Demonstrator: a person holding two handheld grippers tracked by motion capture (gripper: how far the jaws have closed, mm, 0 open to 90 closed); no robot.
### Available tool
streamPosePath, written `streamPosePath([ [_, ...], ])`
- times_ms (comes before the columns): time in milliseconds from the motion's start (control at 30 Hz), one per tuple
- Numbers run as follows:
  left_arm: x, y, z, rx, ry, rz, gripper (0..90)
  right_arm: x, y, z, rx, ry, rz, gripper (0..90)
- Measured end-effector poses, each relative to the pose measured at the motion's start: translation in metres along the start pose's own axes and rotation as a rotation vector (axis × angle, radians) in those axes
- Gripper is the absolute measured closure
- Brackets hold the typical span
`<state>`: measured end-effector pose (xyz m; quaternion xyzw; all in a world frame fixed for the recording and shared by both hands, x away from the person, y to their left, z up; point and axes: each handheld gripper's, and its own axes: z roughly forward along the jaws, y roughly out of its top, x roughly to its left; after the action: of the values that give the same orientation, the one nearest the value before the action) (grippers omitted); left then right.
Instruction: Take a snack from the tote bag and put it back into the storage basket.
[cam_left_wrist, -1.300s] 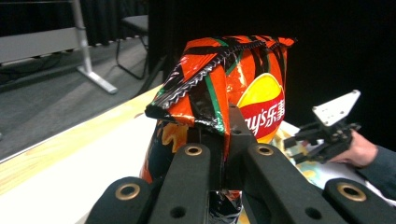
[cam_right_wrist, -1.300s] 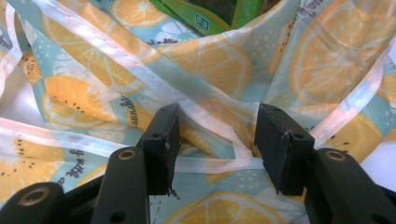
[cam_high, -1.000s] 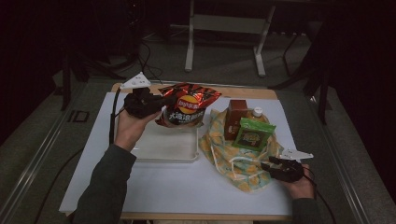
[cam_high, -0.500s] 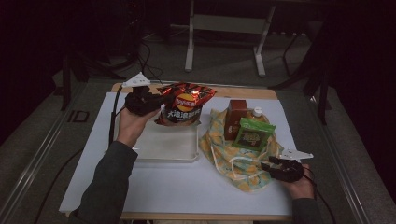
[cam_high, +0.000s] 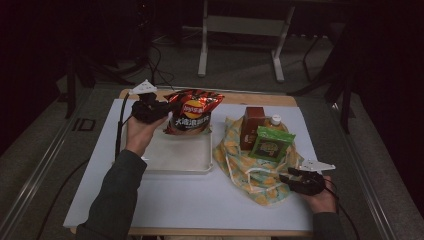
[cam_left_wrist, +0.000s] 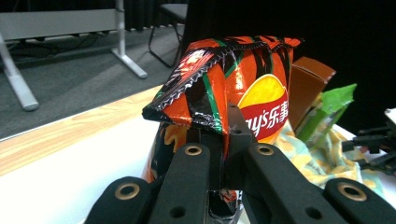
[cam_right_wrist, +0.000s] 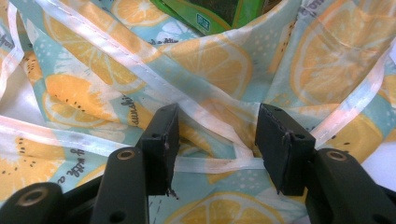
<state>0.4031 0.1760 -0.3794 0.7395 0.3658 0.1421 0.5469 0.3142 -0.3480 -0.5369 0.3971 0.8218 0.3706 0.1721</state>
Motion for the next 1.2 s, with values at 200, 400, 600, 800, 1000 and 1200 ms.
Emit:
streamPosePath([
  [200,0.003,-0.001,0.002,0.024,0.02,0.012,88.8,0.0,0.0,0.0,0.0,0.0,0.0,49.5],
  [400,0.01,-0.005,0.011,0.039,0.03,0.008,88.5,0.0,0.0,0.0,0.0,0.001,-0.001,49.4],
  [600,0.02,-0.01,0.02,0.045,0.043,-0.016,88.1,0.0,0.0,0.0,-0.001,0.005,0.0,49.1],
  [800,0.025,-0.014,0.026,0.054,0.085,-0.01,85.2,0.0,0.0,0.0,-0.001,0.006,0.001,48.7],
  [1000,0.03,-0.02,0.032,0.101,0.193,0.004,75.0,0.0,0.0,0.0,-0.001,0.006,0.001,48.6],
  [1200,0.036,-0.033,0.034,0.122,0.244,-0.009,62.4,0.0,0.0,0.0,-0.001,0.006,0.0,48.6],
])
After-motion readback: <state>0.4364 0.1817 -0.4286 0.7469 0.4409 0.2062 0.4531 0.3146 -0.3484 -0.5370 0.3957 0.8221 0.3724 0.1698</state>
